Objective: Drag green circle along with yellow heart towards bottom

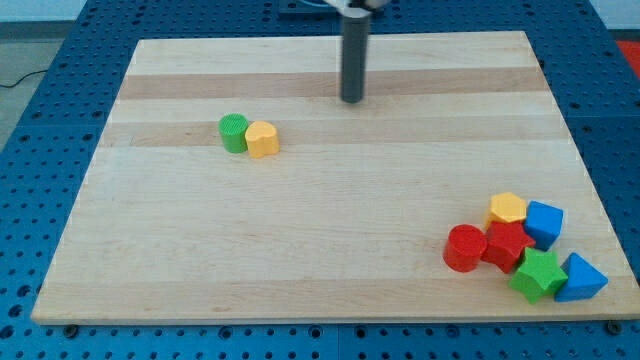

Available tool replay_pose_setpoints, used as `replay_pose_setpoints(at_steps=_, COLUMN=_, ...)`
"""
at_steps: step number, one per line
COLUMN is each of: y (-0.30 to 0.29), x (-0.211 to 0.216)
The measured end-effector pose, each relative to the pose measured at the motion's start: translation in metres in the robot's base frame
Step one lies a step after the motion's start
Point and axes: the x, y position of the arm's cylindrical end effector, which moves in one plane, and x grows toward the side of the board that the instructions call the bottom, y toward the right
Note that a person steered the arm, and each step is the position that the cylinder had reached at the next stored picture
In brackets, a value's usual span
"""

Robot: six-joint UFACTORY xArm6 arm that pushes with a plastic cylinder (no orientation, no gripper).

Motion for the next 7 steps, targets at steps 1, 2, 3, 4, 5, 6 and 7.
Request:
replay_pose_setpoints(at_steps=1, y=-0.062, x=0.0)
replay_pose_setpoints(at_steps=2, y=-0.108, x=0.0)
replay_pose_setpoints(at_steps=3, y=-0.144, x=0.012)
replay_pose_setpoints(at_steps=4, y=-0.177, x=0.019)
replay_pose_setpoints(at_steps=5, y=-0.184, x=0.031)
replay_pose_setpoints(at_steps=6, y=-0.173, x=0.044)
replay_pose_setpoints(at_steps=7, y=-0.154, x=0.047)
